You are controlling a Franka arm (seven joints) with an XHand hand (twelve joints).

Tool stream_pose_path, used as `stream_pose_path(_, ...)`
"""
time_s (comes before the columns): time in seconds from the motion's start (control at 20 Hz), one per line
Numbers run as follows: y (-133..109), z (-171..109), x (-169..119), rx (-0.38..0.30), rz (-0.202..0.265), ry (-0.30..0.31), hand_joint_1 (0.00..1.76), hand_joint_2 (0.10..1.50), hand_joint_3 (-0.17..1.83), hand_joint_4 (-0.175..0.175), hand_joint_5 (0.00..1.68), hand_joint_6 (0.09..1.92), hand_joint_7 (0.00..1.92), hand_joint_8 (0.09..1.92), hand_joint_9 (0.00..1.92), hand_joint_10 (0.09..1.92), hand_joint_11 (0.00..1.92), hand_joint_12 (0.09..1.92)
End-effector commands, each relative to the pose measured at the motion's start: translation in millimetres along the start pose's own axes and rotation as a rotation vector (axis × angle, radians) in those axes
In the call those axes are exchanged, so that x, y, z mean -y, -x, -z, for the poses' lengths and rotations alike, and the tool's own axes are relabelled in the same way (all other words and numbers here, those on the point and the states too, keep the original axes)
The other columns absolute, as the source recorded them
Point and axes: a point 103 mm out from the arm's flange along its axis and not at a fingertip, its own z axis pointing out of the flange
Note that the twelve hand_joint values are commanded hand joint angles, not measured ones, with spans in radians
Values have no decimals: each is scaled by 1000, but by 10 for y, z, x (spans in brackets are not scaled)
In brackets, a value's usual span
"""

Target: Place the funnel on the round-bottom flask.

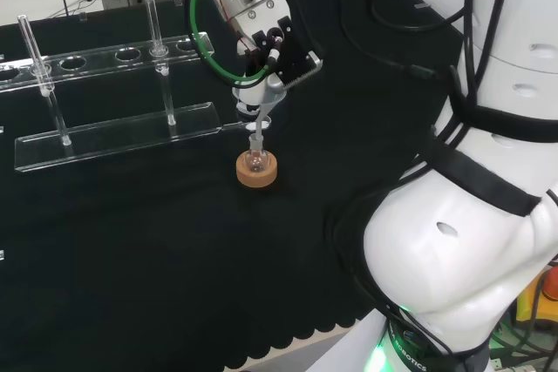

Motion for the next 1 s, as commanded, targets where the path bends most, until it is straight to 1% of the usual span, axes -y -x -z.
stream_pose_path(0.05, 1, -6, -27, 2, 4, -3, 884, 705, 669, -61, 683, 779, 804, 792, 1126, 619, 781, 1139)
stream_pose_path(1.0, -49, -85, -148, 11, 6, -30, 883, 707, 674, -61, 683, 783, 801, 794, 1125, 622, 783, 1139)
